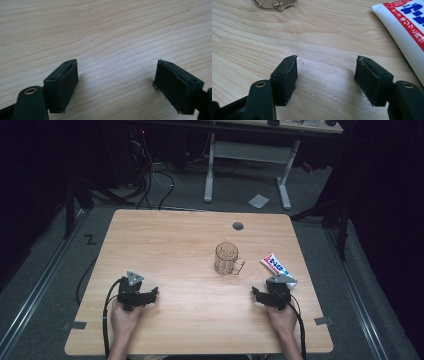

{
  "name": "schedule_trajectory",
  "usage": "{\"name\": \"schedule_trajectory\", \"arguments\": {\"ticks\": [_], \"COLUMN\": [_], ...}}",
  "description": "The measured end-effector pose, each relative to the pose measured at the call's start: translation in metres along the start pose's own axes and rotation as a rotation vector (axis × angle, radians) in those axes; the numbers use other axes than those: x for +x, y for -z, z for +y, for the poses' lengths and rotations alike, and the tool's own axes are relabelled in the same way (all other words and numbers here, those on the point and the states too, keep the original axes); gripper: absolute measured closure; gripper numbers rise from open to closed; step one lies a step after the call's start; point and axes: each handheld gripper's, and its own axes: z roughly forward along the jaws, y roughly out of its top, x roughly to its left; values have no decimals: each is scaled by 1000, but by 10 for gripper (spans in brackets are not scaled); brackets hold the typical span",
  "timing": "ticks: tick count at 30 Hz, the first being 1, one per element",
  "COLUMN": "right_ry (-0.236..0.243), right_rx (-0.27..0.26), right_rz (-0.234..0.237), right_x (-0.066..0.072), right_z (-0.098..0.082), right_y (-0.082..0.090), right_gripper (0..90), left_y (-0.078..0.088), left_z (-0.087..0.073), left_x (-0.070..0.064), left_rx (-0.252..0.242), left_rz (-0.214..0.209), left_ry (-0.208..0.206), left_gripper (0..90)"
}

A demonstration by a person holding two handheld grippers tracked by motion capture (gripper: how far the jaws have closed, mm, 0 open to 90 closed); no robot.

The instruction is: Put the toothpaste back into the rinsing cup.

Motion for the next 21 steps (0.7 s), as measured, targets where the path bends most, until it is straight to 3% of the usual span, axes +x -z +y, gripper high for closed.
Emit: {"name": "schedule_trajectory", "arguments": {"ticks": [21], "right_ry": [15], "right_rx": [1], "right_rz": [19], "right_x": [1], "right_z": [0], "right_y": [0], "right_gripper": [337], "left_y": [0], "left_z": [0], "left_x": [0], "left_rx": [1], "left_rz": [3], "left_ry": [7], "left_gripper": [188]}}
